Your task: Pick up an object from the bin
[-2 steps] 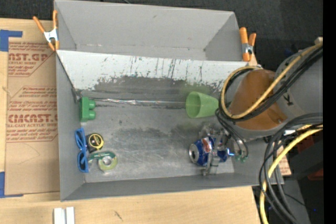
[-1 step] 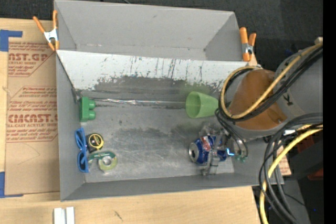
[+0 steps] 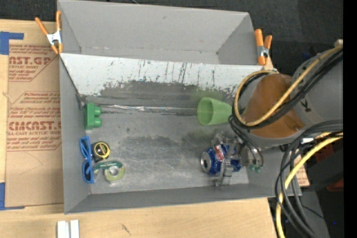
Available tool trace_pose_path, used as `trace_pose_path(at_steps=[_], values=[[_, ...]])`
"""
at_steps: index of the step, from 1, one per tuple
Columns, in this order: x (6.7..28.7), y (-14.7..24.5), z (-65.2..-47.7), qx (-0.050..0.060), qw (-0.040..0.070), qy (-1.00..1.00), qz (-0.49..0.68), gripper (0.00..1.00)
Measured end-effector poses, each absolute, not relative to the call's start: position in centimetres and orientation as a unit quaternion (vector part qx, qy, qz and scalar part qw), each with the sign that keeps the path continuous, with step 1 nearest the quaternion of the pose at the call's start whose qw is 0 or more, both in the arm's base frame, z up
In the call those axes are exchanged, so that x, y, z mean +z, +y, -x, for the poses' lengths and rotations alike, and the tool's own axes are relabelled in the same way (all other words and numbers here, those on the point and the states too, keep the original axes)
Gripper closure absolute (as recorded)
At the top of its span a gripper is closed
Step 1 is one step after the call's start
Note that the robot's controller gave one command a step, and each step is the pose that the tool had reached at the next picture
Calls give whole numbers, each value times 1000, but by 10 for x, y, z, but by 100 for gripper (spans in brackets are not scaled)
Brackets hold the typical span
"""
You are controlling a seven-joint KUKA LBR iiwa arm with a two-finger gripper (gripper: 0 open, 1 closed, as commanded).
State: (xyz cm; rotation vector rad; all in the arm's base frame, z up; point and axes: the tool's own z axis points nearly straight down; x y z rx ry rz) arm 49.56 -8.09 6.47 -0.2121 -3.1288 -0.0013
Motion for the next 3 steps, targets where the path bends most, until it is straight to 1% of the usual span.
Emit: trace_pose_path(at_steps=[1,2,3], values=[[65,-81,-496,0,3,-998,68,0],[64,-81,-496,0,3,-998,68,100],[162,-80,-498,0,-4,-998,68,100]])
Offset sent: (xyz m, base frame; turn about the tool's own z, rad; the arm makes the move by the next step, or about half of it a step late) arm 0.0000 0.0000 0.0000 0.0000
